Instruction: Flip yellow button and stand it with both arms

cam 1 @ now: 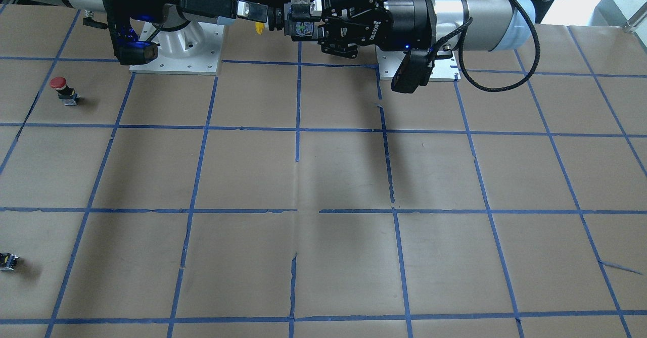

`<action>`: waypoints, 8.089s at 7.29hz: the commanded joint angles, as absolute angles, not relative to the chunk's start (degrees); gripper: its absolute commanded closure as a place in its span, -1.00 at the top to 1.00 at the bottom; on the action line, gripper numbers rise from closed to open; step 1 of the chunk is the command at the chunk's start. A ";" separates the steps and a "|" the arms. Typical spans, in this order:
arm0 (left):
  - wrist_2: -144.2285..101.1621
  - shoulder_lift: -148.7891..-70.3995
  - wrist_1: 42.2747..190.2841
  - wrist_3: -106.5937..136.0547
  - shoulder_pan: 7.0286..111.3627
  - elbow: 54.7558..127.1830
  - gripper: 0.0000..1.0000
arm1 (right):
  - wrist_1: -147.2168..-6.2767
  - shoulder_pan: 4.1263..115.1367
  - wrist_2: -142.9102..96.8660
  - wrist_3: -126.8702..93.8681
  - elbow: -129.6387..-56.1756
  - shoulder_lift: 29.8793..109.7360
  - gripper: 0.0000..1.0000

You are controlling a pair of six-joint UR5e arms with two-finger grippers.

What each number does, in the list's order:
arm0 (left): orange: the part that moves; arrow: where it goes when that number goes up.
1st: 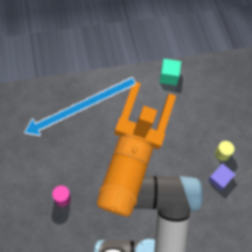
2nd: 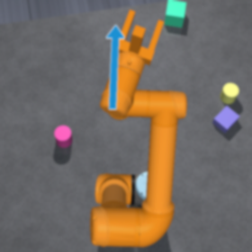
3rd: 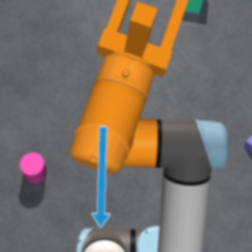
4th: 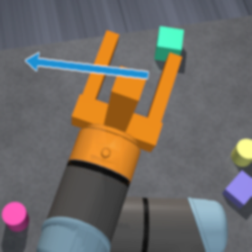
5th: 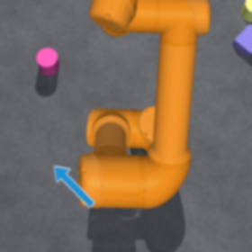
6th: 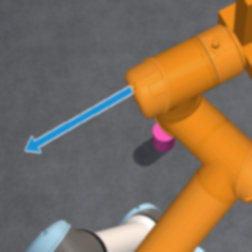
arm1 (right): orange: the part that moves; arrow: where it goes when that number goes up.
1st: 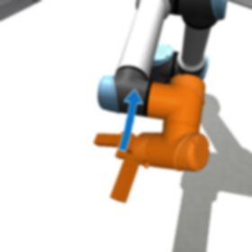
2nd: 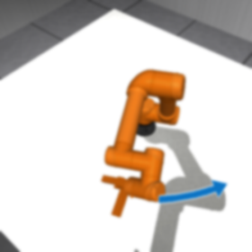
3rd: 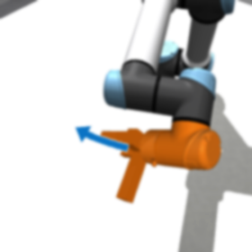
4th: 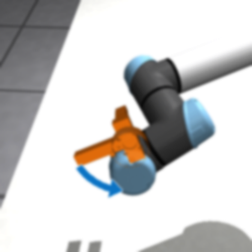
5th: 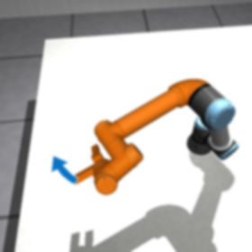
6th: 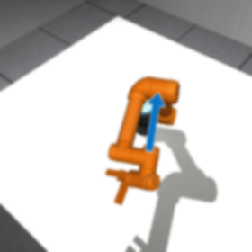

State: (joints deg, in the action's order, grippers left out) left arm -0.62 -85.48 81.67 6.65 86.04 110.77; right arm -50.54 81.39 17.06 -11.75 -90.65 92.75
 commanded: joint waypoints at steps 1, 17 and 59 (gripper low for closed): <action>0.00 -85.25 81.65 8.87 86.04 110.74 1.00 | -50.71 81.39 16.96 -11.69 -90.53 92.81 -0.47; 85.13 -86.66 80.33 7.38 85.59 99.76 1.00 | -99.52 63.32 84.99 88.29 -105.53 92.73 -0.56; 85.34 -87.71 87.80 0.09 86.92 92.55 1.00 | -85.17 91.14 89.56 24.47 -81.56 87.54 1.00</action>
